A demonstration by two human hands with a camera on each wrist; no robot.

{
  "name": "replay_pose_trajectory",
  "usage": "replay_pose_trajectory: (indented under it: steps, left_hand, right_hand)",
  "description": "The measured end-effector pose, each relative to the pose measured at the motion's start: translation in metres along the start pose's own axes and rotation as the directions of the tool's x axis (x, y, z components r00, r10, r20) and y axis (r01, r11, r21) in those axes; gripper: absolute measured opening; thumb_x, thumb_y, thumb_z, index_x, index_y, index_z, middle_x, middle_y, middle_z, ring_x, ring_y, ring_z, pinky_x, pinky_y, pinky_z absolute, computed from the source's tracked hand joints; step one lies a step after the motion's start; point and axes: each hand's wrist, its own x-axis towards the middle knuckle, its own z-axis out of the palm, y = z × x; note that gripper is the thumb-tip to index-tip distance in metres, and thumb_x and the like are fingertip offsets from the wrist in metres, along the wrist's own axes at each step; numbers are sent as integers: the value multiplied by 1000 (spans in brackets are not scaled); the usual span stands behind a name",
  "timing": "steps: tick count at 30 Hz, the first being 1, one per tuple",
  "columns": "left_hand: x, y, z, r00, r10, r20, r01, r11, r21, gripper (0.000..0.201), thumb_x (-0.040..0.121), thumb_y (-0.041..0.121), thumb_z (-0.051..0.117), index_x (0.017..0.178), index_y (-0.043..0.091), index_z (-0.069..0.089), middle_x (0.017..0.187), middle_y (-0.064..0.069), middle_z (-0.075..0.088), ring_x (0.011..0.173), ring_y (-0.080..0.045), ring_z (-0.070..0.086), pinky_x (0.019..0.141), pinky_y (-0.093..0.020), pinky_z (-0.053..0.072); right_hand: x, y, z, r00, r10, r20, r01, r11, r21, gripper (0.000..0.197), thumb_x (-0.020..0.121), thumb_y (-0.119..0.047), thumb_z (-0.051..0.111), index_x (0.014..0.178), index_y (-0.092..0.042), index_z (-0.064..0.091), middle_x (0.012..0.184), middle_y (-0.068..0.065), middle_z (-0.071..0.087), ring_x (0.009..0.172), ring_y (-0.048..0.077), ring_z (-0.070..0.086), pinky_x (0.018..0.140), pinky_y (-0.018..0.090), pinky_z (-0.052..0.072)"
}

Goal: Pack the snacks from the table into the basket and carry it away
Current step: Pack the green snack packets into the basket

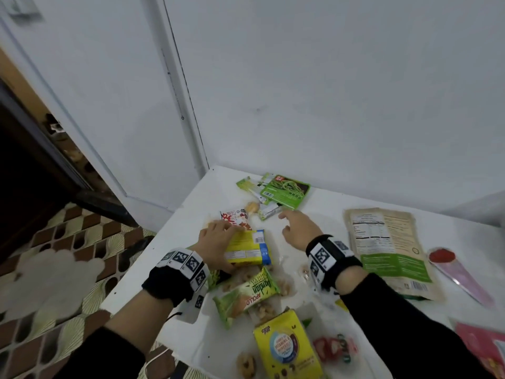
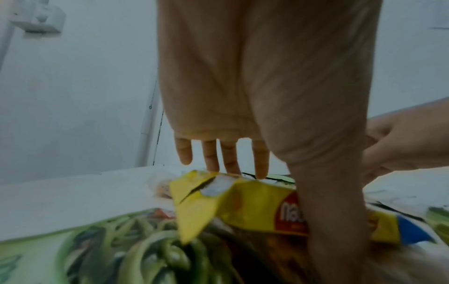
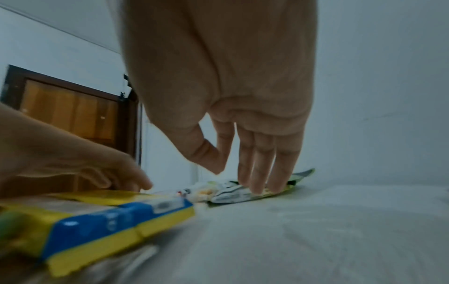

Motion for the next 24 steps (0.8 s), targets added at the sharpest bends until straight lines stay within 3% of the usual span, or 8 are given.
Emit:
replay_pose_trajectory:
  steps: [2,5,8,11,14,17,20,24]
  left_hand:
    - [-4,-11,-4,999,-45,-27,42,995,-86,101,59,55,79,143,36,28,133,1,31,123,-23,33,102,-39,32]
    - [-17,-30,-15,990,-119,-70,97,960,-263,98,52,74,59,139,37,34,126,-2,41,116,-22,43,98,-37,38]
    - [-30,-44,-26,988,-150,-29,119,873,-472,58,80,57,56,131,31,44,115,0,55,100,-18,58,82,-29,44]
    - [-41,-52,-25,971,-223,-92,145,846,-512,25,93,44,47,104,23,56,89,-3,66,81,-21,63,67,-29,45]
    - [-48,-55,-20,944,-278,-180,147,839,-523,19,94,32,51,92,14,59,78,-7,64,74,-26,62,60,-29,42]
    - [-51,-53,-16,917,-306,-256,117,819,-561,25,92,32,53,88,8,58,79,-11,62,75,-27,60,61,-31,43]
    - [-54,-49,-15,897,-346,-275,107,774,-624,10,94,27,55,100,20,56,88,-5,66,80,-23,63,71,-36,52]
    - [-56,-42,-15,865,-381,-326,104,773,-626,10,92,26,58,102,22,57,87,-2,66,80,-23,64,68,-33,51]
  right_hand:
    - [20,9,-10,999,42,11,-42,999,-31,39,93,-13,49,132,-16,48,138,12,46,125,28,47,102,36,41]
    - [43,17,-20,996,78,47,-73,992,-100,38,90,-12,51,128,-14,53,134,11,50,121,28,51,98,32,42]
    - [48,7,-21,992,-8,126,17,997,-70,22,89,-16,57,110,-16,60,111,5,60,106,25,58,83,27,45]
    - [28,-15,-11,948,-161,276,164,986,10,17,88,-31,65,97,-17,61,87,-5,54,88,16,56,67,21,40]
    - [0,-25,-1,877,-237,418,237,970,53,32,81,-51,68,90,-21,63,86,-5,61,79,10,56,69,22,41]
    - [-25,-21,8,828,-238,508,227,970,85,43,74,-57,72,96,-21,63,98,2,65,79,9,57,70,22,45]
    - [-41,-15,15,826,-223,518,216,974,75,57,69,-57,77,111,-25,55,106,2,58,86,13,55,74,27,44]
    - [-49,-11,27,845,-262,466,324,944,-57,80,62,-58,79,131,-36,45,115,-5,34,112,16,41,95,36,43]
